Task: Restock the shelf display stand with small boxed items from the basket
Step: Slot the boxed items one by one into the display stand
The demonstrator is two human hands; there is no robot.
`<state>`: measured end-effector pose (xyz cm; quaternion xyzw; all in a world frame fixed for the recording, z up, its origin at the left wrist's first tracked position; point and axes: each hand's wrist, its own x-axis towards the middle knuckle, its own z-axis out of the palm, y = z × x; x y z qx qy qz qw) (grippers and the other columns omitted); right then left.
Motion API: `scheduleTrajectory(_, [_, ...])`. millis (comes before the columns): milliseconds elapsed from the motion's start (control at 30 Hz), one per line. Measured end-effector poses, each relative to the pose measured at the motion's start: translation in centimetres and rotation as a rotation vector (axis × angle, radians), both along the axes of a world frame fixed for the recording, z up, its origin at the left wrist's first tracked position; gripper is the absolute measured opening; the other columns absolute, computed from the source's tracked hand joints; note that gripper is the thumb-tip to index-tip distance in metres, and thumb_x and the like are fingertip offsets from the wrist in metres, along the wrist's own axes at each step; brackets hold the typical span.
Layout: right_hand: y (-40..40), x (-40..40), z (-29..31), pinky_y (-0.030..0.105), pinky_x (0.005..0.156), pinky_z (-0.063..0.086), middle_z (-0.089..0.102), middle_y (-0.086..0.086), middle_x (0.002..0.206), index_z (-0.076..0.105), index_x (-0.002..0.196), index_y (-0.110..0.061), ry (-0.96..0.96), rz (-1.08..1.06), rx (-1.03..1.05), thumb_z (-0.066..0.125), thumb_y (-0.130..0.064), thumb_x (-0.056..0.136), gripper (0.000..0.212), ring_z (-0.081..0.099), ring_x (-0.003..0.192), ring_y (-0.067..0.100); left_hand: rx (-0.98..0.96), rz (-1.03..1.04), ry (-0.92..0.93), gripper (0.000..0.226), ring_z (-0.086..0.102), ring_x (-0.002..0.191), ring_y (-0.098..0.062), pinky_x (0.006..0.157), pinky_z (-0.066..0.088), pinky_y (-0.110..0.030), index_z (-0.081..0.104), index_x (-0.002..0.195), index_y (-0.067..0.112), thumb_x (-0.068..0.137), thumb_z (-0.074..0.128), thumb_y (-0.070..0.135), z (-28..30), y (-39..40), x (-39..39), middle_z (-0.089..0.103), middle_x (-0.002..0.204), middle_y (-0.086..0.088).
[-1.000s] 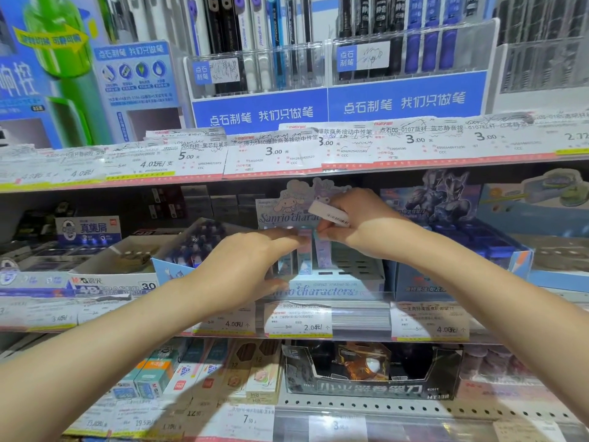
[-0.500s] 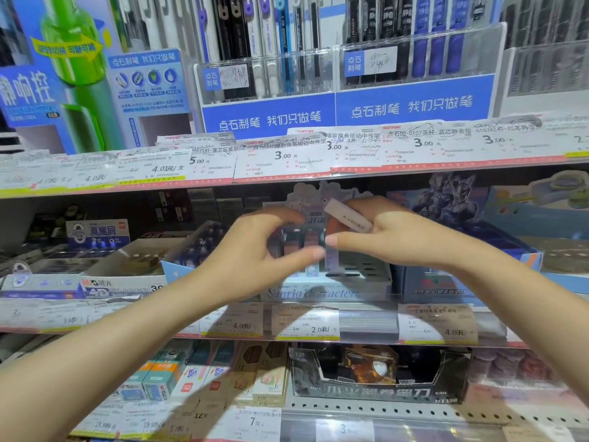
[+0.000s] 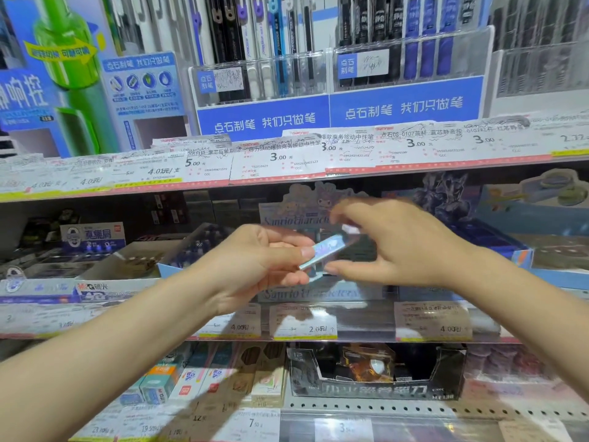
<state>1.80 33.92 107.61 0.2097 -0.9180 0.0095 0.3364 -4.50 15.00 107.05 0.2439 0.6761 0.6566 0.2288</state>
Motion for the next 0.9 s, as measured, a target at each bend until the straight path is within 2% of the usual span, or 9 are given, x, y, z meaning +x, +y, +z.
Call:
scheduleTrajectory(100, [0.0,-0.2,0.1,0.012,0.057,0.040,0.063,-0.009,0.089,0.055,0.105,-0.021,-0.179,0.078,-0.453,0.049,-0.061,0.076,0.049,0.057,0.067,-0.001,0.090,0.124,0.128,0.019,0.065,0.048,-0.014,0.049,0.052,-0.014,0.069,0.082,0.003,0.063,0.070,0.007,-0.6,-0.1,-0.2,0.071,0.063,-0.007])
scheduleTrajectory(200, [-0.6,-0.9,-0.2,0.013,0.037,0.029,0.053,-0.003,0.063,0.060,0.095,-0.012,-0.347,0.196,-0.879,0.063,-0.025,0.084,0.017,0.040,0.034,0.003,0.141,0.151,0.240,0.007,0.067,0.053,-0.017,0.054,0.055,-0.017,0.069,0.077,0.005,0.075,0.068,-0.001,-0.9,0.2,0.0,0.071,0.063,-0.008])
scheduleTrajectory(300, [-1.3,-1.1,-0.5,0.014,0.034,0.023,0.041,-0.007,0.043,0.060,0.087,-0.006,-0.396,0.266,-1.044,0.059,-0.006,0.086,0.001,0.028,0.030,0.005,0.148,0.150,0.300,0.008,0.068,0.053,-0.018,0.055,0.056,-0.019,0.066,0.077,0.004,0.078,0.065,-0.004,-1.1,0.7,0.1,0.067,0.061,-0.007])
scheduleTrajectory(400, [-1.1,-1.4,-0.6,0.015,0.037,0.028,0.050,-0.011,0.049,0.056,0.085,-0.022,-0.309,0.236,-1.009,0.064,-0.011,0.083,0.014,0.034,0.034,0.004,0.061,0.198,0.611,0.007,0.065,0.056,-0.011,0.051,0.051,-0.019,0.065,0.074,0.009,0.078,0.071,0.008,-1.3,0.5,-0.7,0.066,0.060,0.001])
scheduleTrajectory(467, [-0.4,-1.7,-0.6,0.013,0.047,0.033,0.052,-0.009,0.071,0.049,0.096,-0.026,-0.223,0.147,-0.867,0.068,-0.018,0.080,0.027,0.043,0.047,0.002,-0.253,0.262,1.132,0.028,0.064,0.071,-0.015,0.062,0.051,-0.028,0.064,0.085,0.011,0.075,0.068,0.037,-1.5,-0.2,-1.9,0.068,0.077,-0.002])
scheduleTrajectory(533, [0.3,-1.8,-0.5,0.018,0.058,0.038,0.053,-0.005,0.084,0.045,0.096,-0.028,-0.194,0.027,-0.681,0.070,-0.024,0.078,0.032,0.050,0.067,0.007,-0.609,0.218,1.429,0.059,0.060,0.091,-0.025,0.076,0.051,-0.037,0.057,0.107,0.013,0.069,0.054,0.057,-1.7,-0.7,-3.0,0.064,0.097,-0.007])
scheduleTrajectory(700, [0.3,-2.2,-1.1,0.029,0.067,0.034,0.060,0.005,0.093,0.048,0.092,-0.026,-0.229,-0.016,-0.445,0.071,-0.024,0.078,0.027,0.053,0.082,0.021,-0.902,0.021,1.385,0.087,0.054,0.111,-0.023,0.089,0.048,-0.040,0.041,0.130,0.023,0.060,0.048,0.074,-3.2,-0.7,-4.3,0.059,0.120,-0.004])
scheduleTrajectory(800, [0.3,-2.6,-1.3,0.019,0.059,0.033,0.055,0.000,0.083,0.054,0.096,-0.016,-0.220,0.000,-0.395,0.070,-0.022,0.079,0.025,0.047,0.074,0.017,-0.884,0.004,1.336,0.088,0.057,0.108,-0.022,0.086,0.050,-0.041,0.042,0.128,0.022,0.058,0.050,0.075,-3.7,-0.6,-4.6,0.062,0.117,-0.005])
scheduleTrajectory(900, [0.3,-2.8,-1.3,0.025,0.065,0.038,0.060,0.002,0.089,0.054,0.097,-0.016,-0.232,0.008,-0.378,0.069,-0.022,0.080,0.023,0.051,0.078,0.019,-0.853,-0.006,1.318,0.086,0.058,0.106,-0.022,0.086,0.050,-0.043,0.045,0.127,0.022,0.058,0.052,0.074,-3.6,-0.6,-4.5,0.064,0.115,-0.006])
